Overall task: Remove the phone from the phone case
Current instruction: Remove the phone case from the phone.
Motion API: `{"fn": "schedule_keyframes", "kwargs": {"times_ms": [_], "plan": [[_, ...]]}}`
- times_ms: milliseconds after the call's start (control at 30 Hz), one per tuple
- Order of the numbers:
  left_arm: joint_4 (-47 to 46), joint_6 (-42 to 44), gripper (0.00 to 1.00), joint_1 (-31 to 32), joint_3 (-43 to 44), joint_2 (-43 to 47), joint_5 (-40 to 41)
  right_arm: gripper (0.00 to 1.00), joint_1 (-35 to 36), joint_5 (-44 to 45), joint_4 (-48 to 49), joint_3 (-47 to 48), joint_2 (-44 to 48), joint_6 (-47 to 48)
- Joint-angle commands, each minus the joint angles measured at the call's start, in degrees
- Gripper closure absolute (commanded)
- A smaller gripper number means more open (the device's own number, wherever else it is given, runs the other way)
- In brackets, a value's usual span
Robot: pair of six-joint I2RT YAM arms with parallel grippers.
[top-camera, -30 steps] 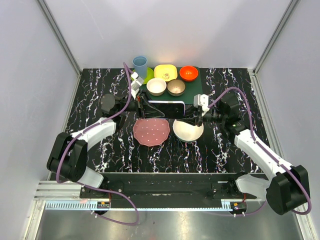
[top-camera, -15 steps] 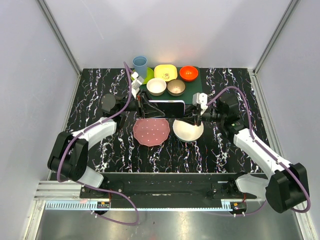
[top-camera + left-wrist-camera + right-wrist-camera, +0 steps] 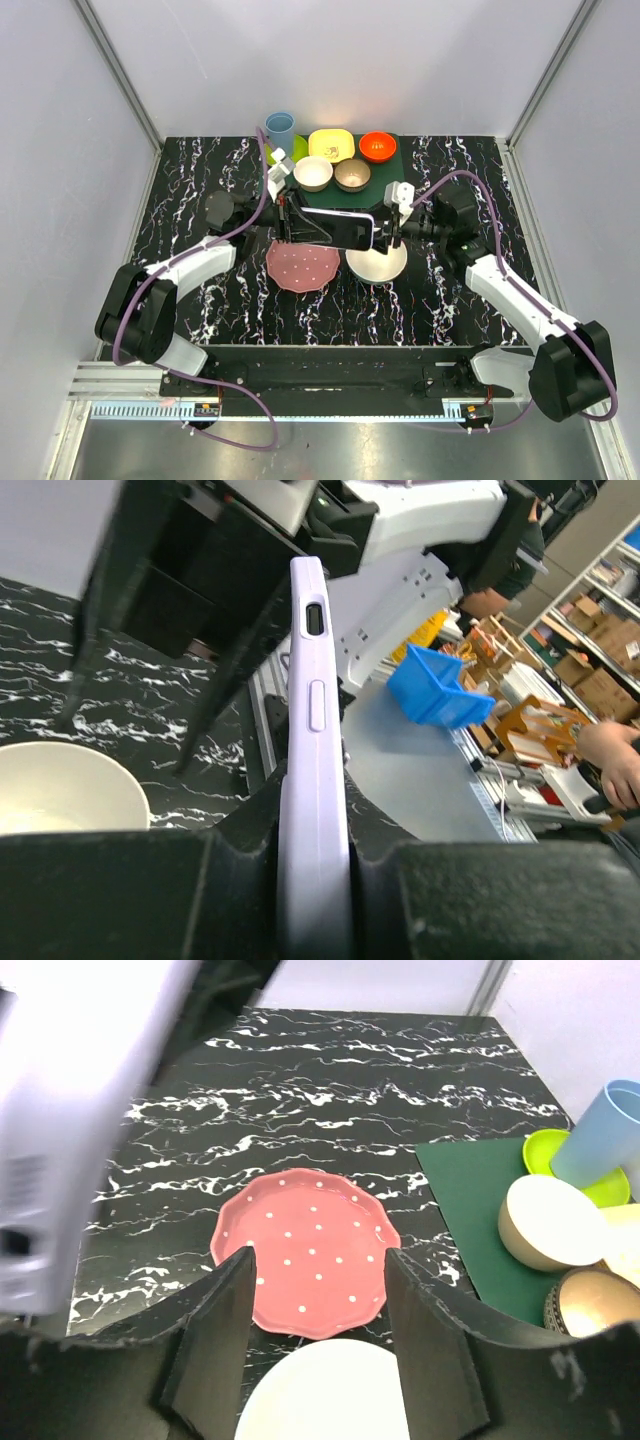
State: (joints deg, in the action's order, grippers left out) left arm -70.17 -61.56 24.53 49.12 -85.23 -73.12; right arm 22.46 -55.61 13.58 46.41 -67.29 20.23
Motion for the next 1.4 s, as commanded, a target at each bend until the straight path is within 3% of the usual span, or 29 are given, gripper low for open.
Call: {"fn": "schedule_keyframes", "kwargs": {"times_ms": [0, 233, 567, 733, 1100, 1367], "plan": [[-11.57, -3.74, 1.0, -0.88, 1.24, 2.09, -2.29, 0.38, -0.57, 5.34, 2.32, 1.49, -1.0, 0.95], [-12.09, -3.83, 1.0, -2.74, 0.62, 2.17, -0.71, 0.34, -0.92, 11.12, 2.76, 2.01, -0.39, 0.43], [-8.84, -0.67, 1.0, -3.88, -0.26, 3.14, 1.05, 0.43, -6.02, 19.58, 14.27, 1.23, 2.86, -20.04], [-4.81, 2.66, 1.0, -4.06, -0.61, 4.11, 1.75, 0.43, -9.09, 14.15, 24.09, -1.23, 3.57, -33.03], [2.93, 8.64, 1.0, -4.14, -0.78, 5.25, 3.69, 0.46, -10.5, 1.57, 46.68, -5.28, 3.04, -49.75], [5.48, 10.67, 1.0, -4.14, -0.7, 4.9, 4.65, 0.44, -10.51, -0.11, 51.98, -5.89, 1.81, -55.91]]}}
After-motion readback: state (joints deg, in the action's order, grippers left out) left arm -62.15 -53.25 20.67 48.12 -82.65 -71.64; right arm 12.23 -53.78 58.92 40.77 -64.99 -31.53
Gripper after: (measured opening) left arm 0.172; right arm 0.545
